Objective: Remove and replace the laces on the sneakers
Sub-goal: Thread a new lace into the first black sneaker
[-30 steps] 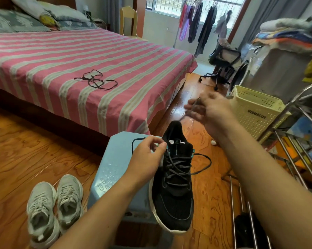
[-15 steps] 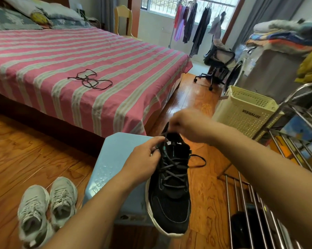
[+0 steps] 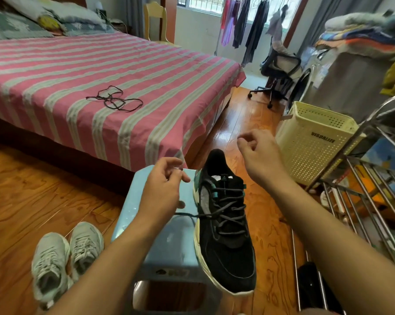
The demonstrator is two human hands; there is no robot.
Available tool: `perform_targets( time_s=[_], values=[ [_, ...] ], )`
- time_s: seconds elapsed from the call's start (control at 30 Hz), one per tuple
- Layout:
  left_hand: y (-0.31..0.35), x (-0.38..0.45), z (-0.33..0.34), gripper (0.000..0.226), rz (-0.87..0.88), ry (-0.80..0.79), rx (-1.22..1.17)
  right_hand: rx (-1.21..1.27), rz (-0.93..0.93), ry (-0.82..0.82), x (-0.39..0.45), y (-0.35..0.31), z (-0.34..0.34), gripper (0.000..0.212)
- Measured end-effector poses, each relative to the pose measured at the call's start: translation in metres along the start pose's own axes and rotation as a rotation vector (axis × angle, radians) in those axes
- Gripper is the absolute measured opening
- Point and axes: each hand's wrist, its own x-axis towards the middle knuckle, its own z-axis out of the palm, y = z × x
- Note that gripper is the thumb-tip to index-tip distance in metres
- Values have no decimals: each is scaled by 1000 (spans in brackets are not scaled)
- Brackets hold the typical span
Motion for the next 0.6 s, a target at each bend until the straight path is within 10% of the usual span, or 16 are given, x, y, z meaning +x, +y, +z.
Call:
perform_targets(
  time_s=[0.23,0.43,0.53,0.6],
  values=[
    [16,-40,-24,11,104,-520,-149,818,258,-771,-92,-50,22,51],
    [12,-56,-39,8,-216,-787,94,1370,643,-304,-71,-48,7,29],
    [16,-57,-47,5,-324,-924,201,1096,683,-448,-70,-40,-10,28],
    [11,-55,-39,8,-173,-719,308,874,659,-576,-88,-43,-1,21]
  ],
)
